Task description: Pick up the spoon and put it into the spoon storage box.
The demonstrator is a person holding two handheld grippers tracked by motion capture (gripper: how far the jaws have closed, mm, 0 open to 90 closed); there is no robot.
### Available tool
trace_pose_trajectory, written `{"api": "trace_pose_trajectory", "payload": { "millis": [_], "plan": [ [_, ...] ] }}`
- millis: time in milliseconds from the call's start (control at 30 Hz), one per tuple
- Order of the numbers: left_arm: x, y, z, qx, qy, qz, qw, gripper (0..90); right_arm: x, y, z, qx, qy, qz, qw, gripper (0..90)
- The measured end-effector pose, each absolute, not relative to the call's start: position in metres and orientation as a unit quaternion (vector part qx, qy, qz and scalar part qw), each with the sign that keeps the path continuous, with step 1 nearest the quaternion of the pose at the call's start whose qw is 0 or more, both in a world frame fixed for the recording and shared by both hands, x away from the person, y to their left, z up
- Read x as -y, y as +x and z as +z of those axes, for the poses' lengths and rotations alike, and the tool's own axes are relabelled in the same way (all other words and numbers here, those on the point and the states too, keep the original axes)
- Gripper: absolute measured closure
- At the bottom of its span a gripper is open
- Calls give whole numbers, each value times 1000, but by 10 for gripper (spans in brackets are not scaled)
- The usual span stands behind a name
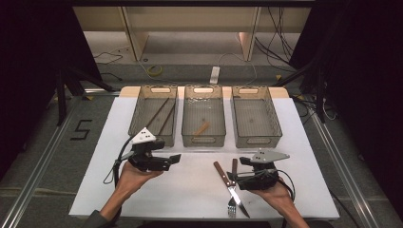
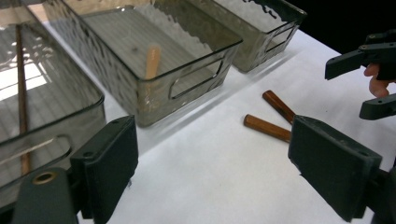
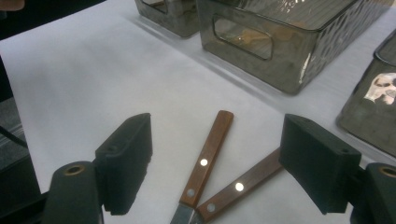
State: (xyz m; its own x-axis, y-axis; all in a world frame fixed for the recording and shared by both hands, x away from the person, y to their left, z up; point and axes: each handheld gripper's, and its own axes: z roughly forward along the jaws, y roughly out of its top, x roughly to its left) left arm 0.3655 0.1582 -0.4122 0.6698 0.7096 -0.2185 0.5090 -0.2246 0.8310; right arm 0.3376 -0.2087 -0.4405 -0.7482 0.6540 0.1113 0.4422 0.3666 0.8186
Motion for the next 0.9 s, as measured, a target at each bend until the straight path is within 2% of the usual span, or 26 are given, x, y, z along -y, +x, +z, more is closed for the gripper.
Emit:
{"api": "trace_pose_trajectory", "payload": {
  "millis": [333, 900],
  "plan": [
    [-171, 355, -409, -398, 755, 118, 507, 156, 197, 349, -444, -831, 319, 442, 115, 375],
    [-176, 347, -419, -395, 774, 117, 480, 156, 178, 361, -452, -857, 305, 403, 96, 522]
  ]
}}
